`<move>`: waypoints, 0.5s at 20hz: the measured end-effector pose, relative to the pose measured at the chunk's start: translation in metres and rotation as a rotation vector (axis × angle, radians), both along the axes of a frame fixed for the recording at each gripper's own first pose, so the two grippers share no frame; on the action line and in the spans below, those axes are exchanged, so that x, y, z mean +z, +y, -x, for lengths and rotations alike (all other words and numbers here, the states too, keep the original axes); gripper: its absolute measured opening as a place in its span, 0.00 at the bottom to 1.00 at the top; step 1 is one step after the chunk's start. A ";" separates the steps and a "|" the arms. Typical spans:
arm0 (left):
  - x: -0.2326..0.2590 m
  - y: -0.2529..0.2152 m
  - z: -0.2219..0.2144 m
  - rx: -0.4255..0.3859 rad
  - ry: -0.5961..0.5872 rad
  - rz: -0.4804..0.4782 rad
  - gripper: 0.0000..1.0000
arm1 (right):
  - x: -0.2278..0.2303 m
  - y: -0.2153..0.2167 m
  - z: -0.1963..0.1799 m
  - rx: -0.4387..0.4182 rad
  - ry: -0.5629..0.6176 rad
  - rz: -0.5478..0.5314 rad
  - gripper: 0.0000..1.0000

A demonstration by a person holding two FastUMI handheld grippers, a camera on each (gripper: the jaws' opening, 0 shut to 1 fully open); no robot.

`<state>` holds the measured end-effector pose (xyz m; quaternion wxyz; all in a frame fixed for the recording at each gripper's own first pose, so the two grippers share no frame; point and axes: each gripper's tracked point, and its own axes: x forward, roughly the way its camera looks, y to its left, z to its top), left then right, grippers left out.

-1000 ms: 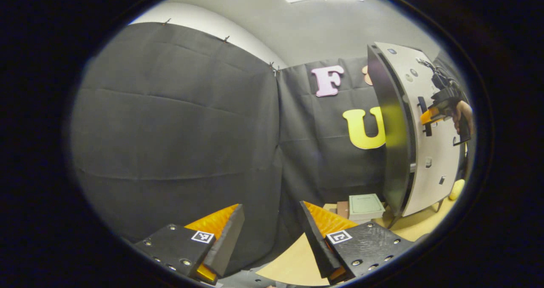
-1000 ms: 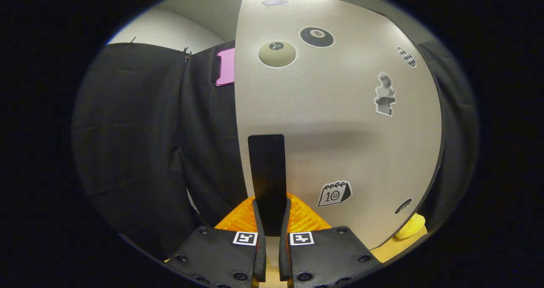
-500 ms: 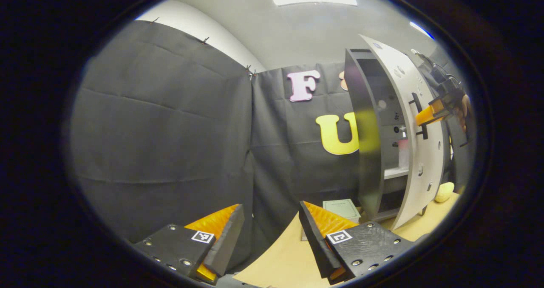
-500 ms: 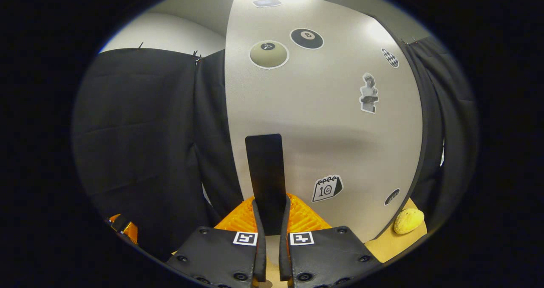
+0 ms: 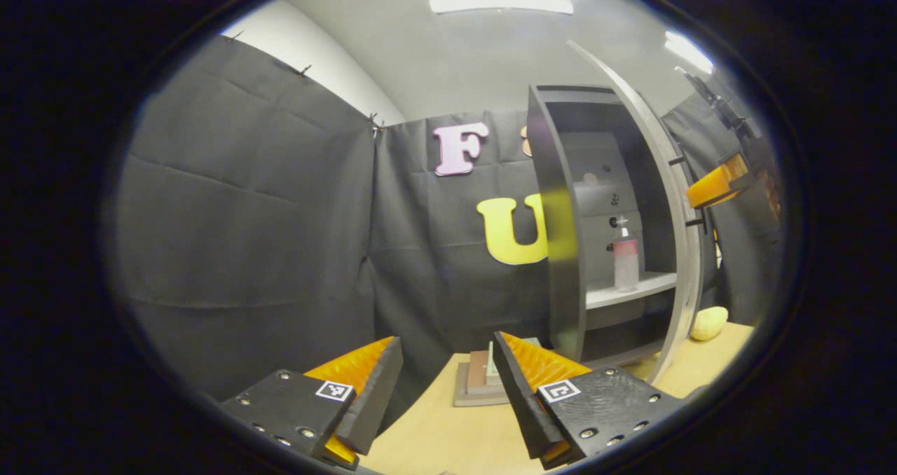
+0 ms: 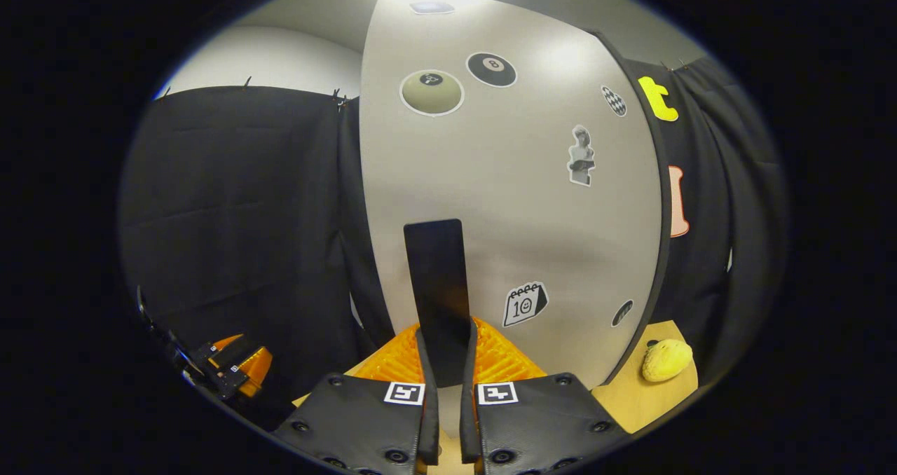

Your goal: Open the cabinet door with the right hand, grasp the bottle in the cabinet with the left hand and place it on the coaster, then close the cabinet door with the right hand.

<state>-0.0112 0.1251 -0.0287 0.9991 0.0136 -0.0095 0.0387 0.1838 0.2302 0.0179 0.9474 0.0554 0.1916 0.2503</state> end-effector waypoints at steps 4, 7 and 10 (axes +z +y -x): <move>0.001 -0.049 -0.001 -0.049 0.007 0.001 0.81 | 0.000 -0.007 0.003 0.043 0.012 -0.015 0.13; 0.005 -0.082 -0.002 -0.075 0.008 -0.009 0.78 | 0.001 -0.016 0.007 0.067 0.020 -0.036 0.11; 0.010 -0.113 -0.004 -0.104 0.006 -0.001 0.78 | 0.001 -0.023 0.008 0.085 0.026 -0.064 0.13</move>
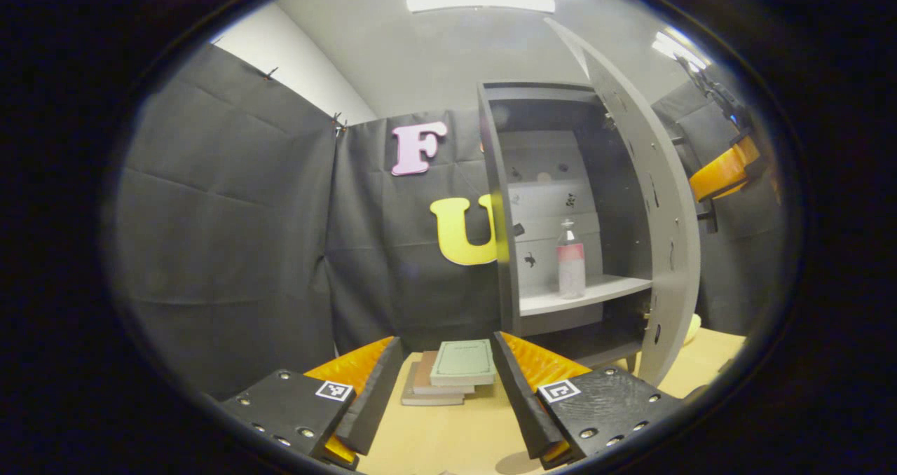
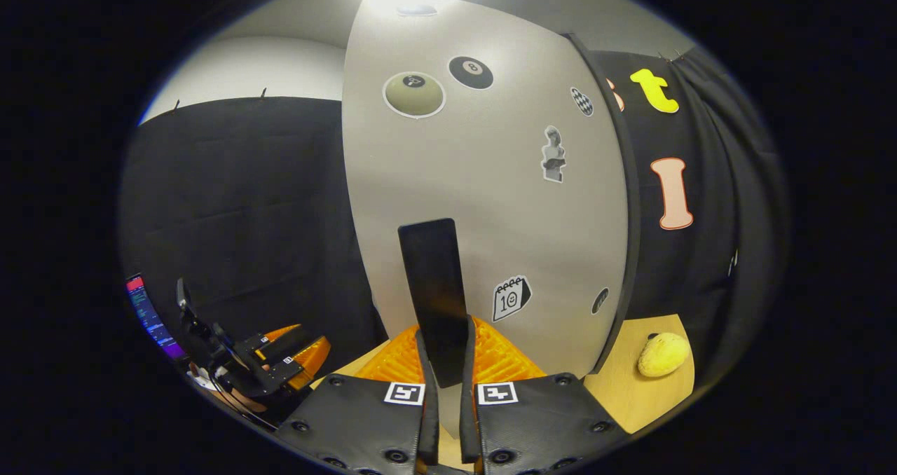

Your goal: Open the cabinet door with the right hand, grasp the bottle in the cabinet with the left hand and place it on the coaster, then close the cabinet door with the right hand.

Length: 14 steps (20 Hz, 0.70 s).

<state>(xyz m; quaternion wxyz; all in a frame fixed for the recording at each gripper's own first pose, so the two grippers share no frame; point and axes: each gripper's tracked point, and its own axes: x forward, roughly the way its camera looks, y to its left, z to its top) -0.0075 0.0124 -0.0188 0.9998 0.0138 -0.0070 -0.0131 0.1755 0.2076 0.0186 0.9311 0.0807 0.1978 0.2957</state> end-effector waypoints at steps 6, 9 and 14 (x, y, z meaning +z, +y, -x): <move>0.005 -0.066 0.000 -0.084 0.004 -0.011 0.78 | -0.001 -0.010 -0.003 -0.002 -0.014 -0.026 0.13; 0.010 -0.086 -0.002 -0.107 -0.002 -0.019 0.81 | 0.000 -0.015 -0.004 -0.023 -0.020 -0.042 0.10; 0.019 -0.120 -0.001 -0.140 -0.012 -0.033 0.78 | 0.004 -0.024 -0.004 -0.074 -0.018 -0.072 0.13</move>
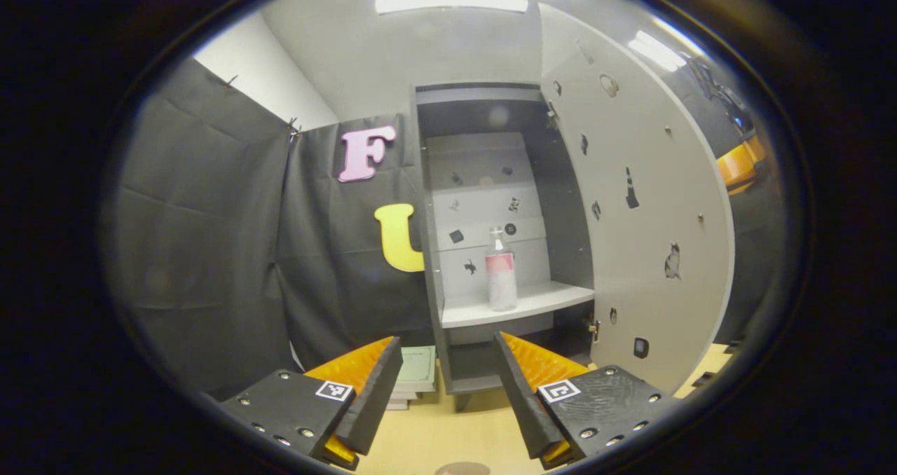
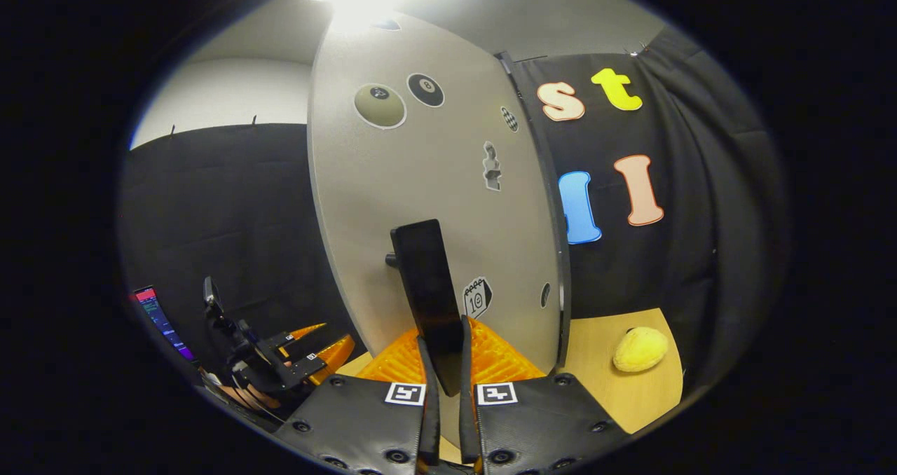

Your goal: Open the cabinet door with the right hand, grasp the bottle in the cabinet with the left hand and place it on the coaster, then close the cabinet door with the right hand.

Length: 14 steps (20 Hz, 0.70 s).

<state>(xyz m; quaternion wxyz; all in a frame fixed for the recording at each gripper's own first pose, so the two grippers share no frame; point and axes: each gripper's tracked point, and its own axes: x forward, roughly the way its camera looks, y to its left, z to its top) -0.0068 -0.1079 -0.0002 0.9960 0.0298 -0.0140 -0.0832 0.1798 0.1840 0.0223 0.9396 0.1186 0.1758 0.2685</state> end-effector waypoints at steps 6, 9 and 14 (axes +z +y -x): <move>0.011 -0.039 0.010 -0.027 -0.019 -0.008 0.78 | 0.002 -0.010 -0.008 -0.073 -0.009 -0.042 0.12; 0.013 -0.051 0.015 -0.019 -0.018 -0.005 0.78 | 0.003 -0.021 -0.013 -0.139 -0.019 -0.039 0.12; 0.013 -0.066 0.028 0.019 -0.019 -0.005 0.81 | 0.005 -0.014 -0.011 -0.077 -0.021 -0.066 0.12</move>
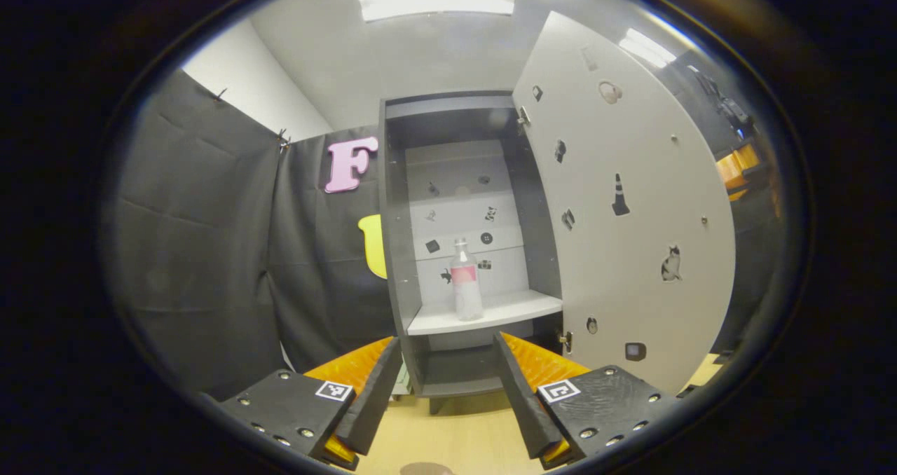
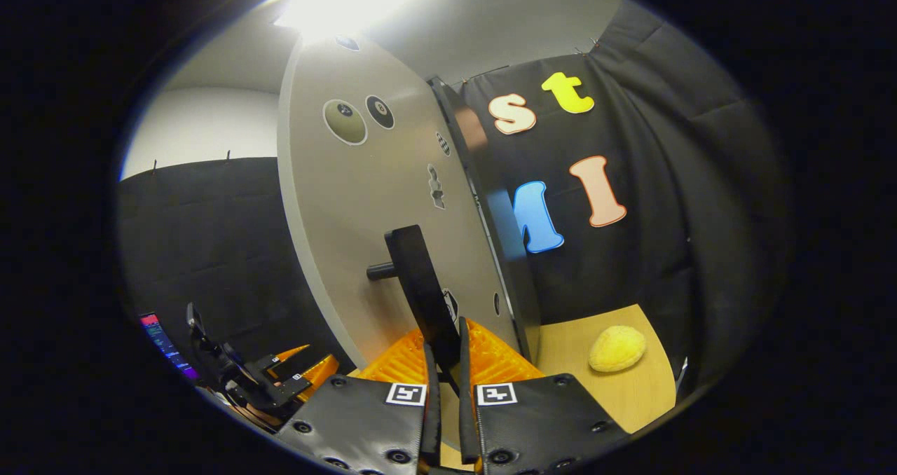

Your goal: Open the cabinet door with the right hand, grasp the bottle in the cabinet with the left hand and place it on the coaster, then close the cabinet door with the right hand.

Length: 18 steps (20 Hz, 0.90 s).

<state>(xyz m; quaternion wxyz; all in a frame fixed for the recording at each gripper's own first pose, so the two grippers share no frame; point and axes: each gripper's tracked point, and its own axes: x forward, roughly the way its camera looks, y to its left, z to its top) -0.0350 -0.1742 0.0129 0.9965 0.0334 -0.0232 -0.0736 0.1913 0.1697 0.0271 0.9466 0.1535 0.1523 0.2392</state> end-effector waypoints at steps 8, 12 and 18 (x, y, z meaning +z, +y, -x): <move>0.020 -0.009 0.002 0.057 -0.017 -0.016 0.77 | -0.002 -0.001 0.010 0.081 -0.015 0.002 0.17; 0.034 -0.016 -0.016 0.033 -0.025 -0.022 0.78 | 0.002 -0.010 0.010 0.051 -0.034 0.004 0.17; 0.038 -0.033 -0.058 -0.040 0.005 0.017 0.78 | -0.005 -0.066 -0.015 -0.208 -0.064 0.094 0.25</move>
